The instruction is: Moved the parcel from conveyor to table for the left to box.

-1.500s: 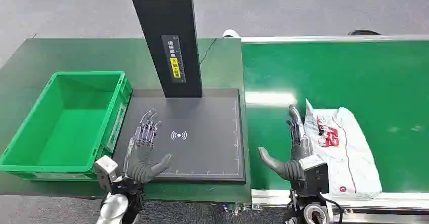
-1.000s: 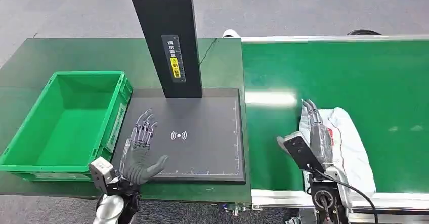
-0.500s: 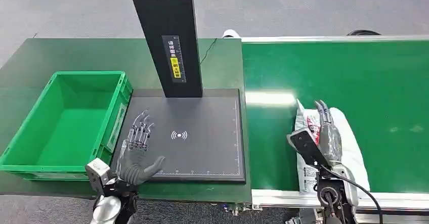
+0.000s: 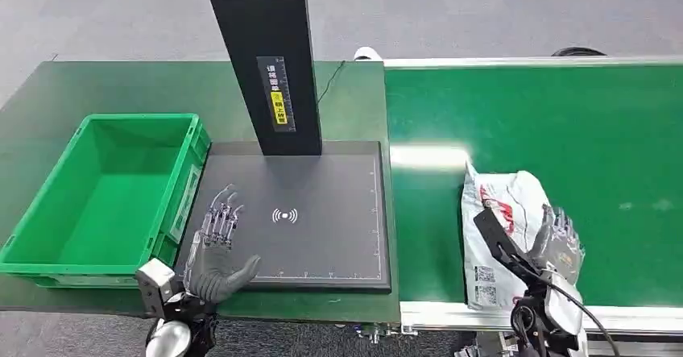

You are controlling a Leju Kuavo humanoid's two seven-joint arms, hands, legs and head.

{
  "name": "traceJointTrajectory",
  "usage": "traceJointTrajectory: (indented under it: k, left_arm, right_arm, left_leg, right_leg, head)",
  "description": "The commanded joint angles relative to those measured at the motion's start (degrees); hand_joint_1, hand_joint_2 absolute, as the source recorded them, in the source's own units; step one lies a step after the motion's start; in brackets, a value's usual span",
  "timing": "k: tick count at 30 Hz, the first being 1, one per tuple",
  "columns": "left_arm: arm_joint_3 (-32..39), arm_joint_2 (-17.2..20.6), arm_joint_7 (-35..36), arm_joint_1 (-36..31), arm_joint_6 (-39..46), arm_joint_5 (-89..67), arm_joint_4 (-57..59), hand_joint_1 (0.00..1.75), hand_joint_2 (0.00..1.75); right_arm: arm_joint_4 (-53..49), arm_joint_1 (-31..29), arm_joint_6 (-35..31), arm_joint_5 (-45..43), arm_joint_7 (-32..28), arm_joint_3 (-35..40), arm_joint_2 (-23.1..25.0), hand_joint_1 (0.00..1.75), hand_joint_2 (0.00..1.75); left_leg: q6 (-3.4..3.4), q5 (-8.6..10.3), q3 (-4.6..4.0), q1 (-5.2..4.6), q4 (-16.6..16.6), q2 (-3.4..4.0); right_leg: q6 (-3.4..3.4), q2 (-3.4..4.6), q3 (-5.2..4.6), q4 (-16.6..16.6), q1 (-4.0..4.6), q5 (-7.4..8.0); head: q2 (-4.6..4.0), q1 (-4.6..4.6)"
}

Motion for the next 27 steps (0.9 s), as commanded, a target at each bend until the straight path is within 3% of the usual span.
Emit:
traceJointTrajectory:
  k: [1,7,10,19,20,21,27]
  left_arm:
    - [0.05,0.48,0.57,-0.27,1.35,0.85,2.13,0.00,1.75]
    - [0.88,0.36,1.27,0.30,2.18,0.79,2.08,0.00,1.75]
    - [1.11,0.41,1.16,0.65,2.42,0.97,1.81,0.00,1.75]
    - [1.41,0.58,1.26,0.60,2.61,1.24,0.64,0.00,1.75]
    - [1.50,0.73,1.36,0.64,2.67,1.38,0.51,0.00,1.75]
    - [1.41,0.90,1.42,0.70,2.73,1.50,0.61,0.00,1.75]
    - [1.29,1.15,1.30,0.84,2.97,1.84,1.16,0.00,1.75]
  right_arm:
    - [16.49,-6.29,6.42,2.48,1.33,0.63,-1.00,0.00,1.75]
    - [23.14,-8.88,12.28,-0.21,-1.92,5.28,-1.58,0.00,1.75]
    - [23.19,-8.93,14.57,-2.83,-5.02,7.58,-1.81,0.00,1.75]
    - [23.06,-9.19,17.32,-4.77,-6.35,10.43,-3.08,0.00,1.75]
    - [23.48,-9.53,17.72,-5.38,-6.45,11.00,-3.15,0.68,1.75]
    - [24.13,-9.88,18.00,-6.38,-6.36,12.27,-3.49,1.75,1.75]
    - [26.50,-11.22,18.73,-9.23,-8.07,15.76,-3.96,1.75,1.75]
  left_leg:
    - [0.03,0.01,0.12,0.06,-0.08,0.25]
    - [0.03,-0.02,0.13,0.04,-0.05,0.24]
    - [0.03,-0.01,0.16,0.05,-0.06,0.24]
    - [0.02,0.00,0.34,0.07,-0.05,0.31]
    - [0.02,-0.02,0.40,0.05,-0.03,0.32]
    - [0.02,-0.03,0.42,0.05,-0.03,0.34]
    - [0.03,-0.03,0.52,0.05,-0.05,0.43]
  right_leg:
    - [-0.05,0.13,0.10,-0.15,0.08,0.11]
    - [-0.02,0.16,0.10,-0.13,0.06,0.08]
    - [-0.03,0.16,0.13,-0.14,0.07,0.08]
    - [-0.04,0.26,0.26,-0.12,0.09,0.08]
    - [-0.03,0.30,0.30,-0.08,0.06,0.06]
    - [-0.03,0.34,0.31,-0.07,0.06,0.05]
    - [-0.03,0.44,0.39,-0.09,0.07,0.08]
  head:
    - [0.00,0.00]
    - [0.00,0.00]
    - [0.00,0.00]
    - [0.00,0.00]
    - [0.00,0.00]
    - [0.00,0.00]
    - [0.00,0.00]
